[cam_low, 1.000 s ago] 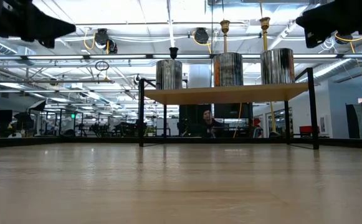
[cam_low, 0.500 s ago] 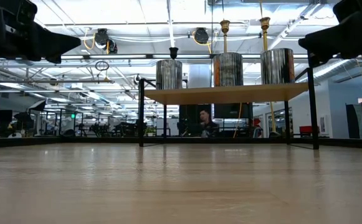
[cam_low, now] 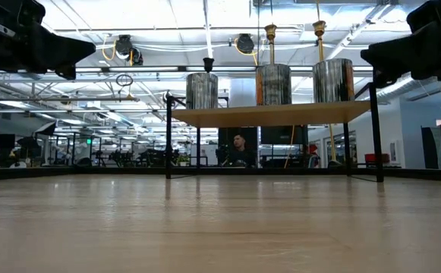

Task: Pick & Place candle stick holders
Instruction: Return to Home Position

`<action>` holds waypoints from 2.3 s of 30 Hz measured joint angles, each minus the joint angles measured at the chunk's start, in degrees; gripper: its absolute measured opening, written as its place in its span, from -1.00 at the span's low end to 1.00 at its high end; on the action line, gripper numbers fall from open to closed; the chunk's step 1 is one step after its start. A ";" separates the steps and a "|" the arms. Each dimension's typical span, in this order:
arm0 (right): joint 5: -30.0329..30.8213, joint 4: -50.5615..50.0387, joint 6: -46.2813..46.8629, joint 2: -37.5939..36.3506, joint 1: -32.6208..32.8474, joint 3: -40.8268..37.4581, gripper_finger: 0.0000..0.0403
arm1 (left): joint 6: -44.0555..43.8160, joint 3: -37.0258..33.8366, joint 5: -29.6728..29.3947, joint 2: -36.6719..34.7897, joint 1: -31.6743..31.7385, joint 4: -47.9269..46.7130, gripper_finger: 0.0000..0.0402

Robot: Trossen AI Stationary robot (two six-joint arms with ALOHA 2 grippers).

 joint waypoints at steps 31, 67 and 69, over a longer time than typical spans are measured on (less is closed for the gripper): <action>0.11 0.87 0.63 0.02 -0.01 -1.46 -0.63 | -1.13 -1.61 0.99 0.52 0.00 2.13 -0.87; 0.09 0.87 -0.19 0.02 0.00 -1.49 -0.63 | -1.60 -1.49 -0.04 0.55 0.00 -4.46 -0.87; 0.09 0.87 -0.19 0.02 0.00 -1.49 -0.63 | -1.60 -1.49 -0.04 0.55 0.00 -4.46 -0.87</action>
